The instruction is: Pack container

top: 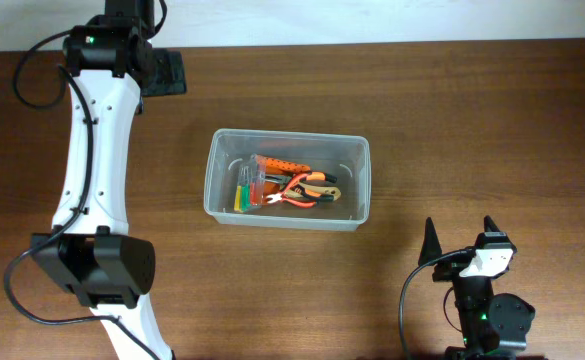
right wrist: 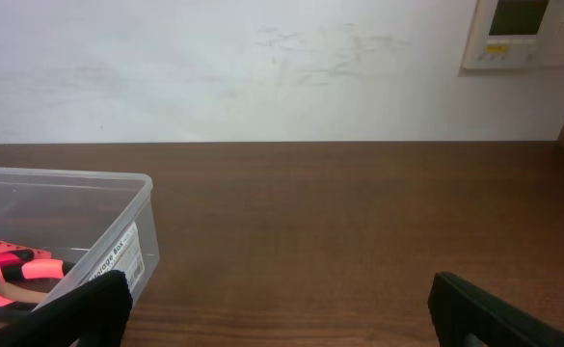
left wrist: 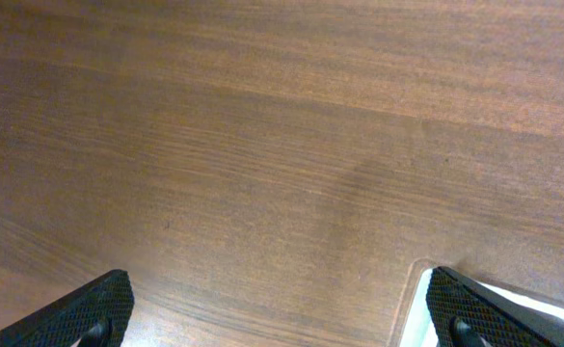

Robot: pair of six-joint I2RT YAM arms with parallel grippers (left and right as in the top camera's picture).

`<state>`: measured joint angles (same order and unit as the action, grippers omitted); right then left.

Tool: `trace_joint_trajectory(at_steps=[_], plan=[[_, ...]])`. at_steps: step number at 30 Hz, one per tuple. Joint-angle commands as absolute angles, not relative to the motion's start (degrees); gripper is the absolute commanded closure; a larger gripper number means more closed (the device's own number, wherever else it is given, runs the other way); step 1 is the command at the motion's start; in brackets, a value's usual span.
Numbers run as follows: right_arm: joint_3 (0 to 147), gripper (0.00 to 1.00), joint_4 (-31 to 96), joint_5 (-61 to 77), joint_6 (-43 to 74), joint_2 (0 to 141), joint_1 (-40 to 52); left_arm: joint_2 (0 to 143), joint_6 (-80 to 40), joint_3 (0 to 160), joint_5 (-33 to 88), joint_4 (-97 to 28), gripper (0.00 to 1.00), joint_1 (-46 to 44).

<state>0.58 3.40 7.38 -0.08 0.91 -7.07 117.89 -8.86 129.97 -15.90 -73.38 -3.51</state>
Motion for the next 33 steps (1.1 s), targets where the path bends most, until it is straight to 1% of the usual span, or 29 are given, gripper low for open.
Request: trace_joint_trajectory(at_steps=[1,9,14,18,22,29,33], plan=[[0.3,0.01,3.8,7.0,-0.2,0.2,-6.8,117.1,-9.4,130.5,-16.6,-73.3,0.01,-3.6],[0.3,0.01,3.8,7.0,-0.2,0.2,-6.8,104.6,-9.4,130.5,-16.9,-66.0,0.01,-3.6],[0.3,0.01,3.8,7.0,-0.2,0.2,-6.8,94.9,-9.4,130.3,-17.0,-65.8,0.01,-3.2],[0.3,0.01,3.8,7.0,-0.2,0.2,-6.8,89.1,-9.4,126.3,-17.0,-61.8,0.01,-3.2],[0.3,0.01,3.8,7.0,-0.2,0.2,-6.8,81.4,-9.4,114.5,-17.0,-54.1,0.01,-3.2],[0.3,0.01,3.8,7.0,-0.2,0.2,-6.8,64.0,-9.4,82.7,-16.8,-34.1,0.01,-3.2],[0.3,0.01,3.8,7.0,-0.2,0.2,-6.8,53.9,-9.4,66.8,-16.8,-27.7,0.01,-3.2]])
